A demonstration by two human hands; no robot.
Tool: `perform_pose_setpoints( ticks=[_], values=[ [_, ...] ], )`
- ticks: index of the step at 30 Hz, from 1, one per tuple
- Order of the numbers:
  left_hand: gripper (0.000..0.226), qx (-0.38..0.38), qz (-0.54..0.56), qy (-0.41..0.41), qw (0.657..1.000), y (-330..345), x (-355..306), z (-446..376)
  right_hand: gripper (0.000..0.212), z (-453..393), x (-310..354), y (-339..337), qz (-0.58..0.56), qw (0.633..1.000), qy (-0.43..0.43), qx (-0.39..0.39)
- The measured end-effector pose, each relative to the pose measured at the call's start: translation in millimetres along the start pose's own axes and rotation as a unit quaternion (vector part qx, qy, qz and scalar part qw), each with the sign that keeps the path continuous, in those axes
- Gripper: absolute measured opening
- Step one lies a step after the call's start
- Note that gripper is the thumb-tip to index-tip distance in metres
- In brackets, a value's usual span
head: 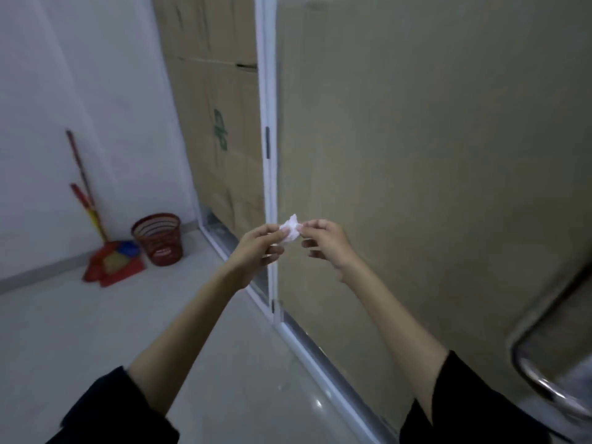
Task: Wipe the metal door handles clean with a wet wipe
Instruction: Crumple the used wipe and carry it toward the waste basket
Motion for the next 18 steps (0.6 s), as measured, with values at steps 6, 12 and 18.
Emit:
perform_pose_setpoints(
  ticks=[6,12,18],
  values=[
    [0.013,-0.082,0.069,-0.022,0.994,-138,3,-63,0.017,-120,1,119,-0.130,0.982,0.113,0.076],
    [0.038,-0.143,0.133,-0.076,0.978,-224,-6,-105,0.008,-184,10,193,-0.157,0.977,0.120,0.080],
    [0.014,-0.161,0.153,-0.030,0.975,-312,-18,-148,0.011,-265,18,263,-0.213,0.966,0.131,0.073]
  ],
)
Point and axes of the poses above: each hand's wrist, its own z-axis away from the middle knuckle, its own y-axis out of the palm, x = y × z, the point moved 1 cm from there along -z, towards the middle knuckle, and after that the axes turned 3 degrees about x, right-handed, at the moved point
